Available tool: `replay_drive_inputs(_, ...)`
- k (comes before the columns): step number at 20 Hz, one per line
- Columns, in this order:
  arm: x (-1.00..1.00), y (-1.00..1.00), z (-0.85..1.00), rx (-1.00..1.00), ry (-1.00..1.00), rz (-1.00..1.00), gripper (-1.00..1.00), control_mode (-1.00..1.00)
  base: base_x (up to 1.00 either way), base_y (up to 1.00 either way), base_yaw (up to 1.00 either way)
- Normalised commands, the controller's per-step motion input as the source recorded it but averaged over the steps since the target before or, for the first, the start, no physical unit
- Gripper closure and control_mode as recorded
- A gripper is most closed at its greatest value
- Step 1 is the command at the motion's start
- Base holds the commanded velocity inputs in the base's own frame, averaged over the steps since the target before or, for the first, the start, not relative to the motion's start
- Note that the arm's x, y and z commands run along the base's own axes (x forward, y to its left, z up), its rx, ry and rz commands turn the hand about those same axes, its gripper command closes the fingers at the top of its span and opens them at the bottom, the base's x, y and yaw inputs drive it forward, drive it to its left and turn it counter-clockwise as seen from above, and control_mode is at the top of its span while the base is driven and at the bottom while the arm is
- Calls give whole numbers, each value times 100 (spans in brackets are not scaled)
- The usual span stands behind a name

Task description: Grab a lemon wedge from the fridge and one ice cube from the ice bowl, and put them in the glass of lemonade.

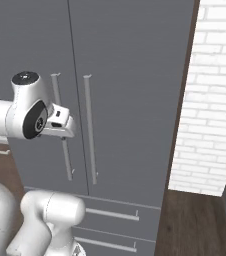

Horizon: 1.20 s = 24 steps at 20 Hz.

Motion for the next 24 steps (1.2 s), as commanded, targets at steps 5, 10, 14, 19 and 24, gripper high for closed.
replay_drive_inputs(5, -3, 0, 0, 5, -11, 0, -100, -100, 0, 0, 0)
replay_drive_inputs(10, 0, 0, 8, 1, -6, 0, -100, -100, 0, 0, 0)
replay_drive_inputs(14, 0, 0, 9, 0, 0, -1, -100, -100, 0, 0, 0)
replay_drive_inputs(19, 0, -13, 0, 0, -3, -3, -100, -100, 0, 0, 0)
replay_drive_inputs(24, 0, -8, 0, 0, -3, -5, -100, -100, 0, 0, 0)
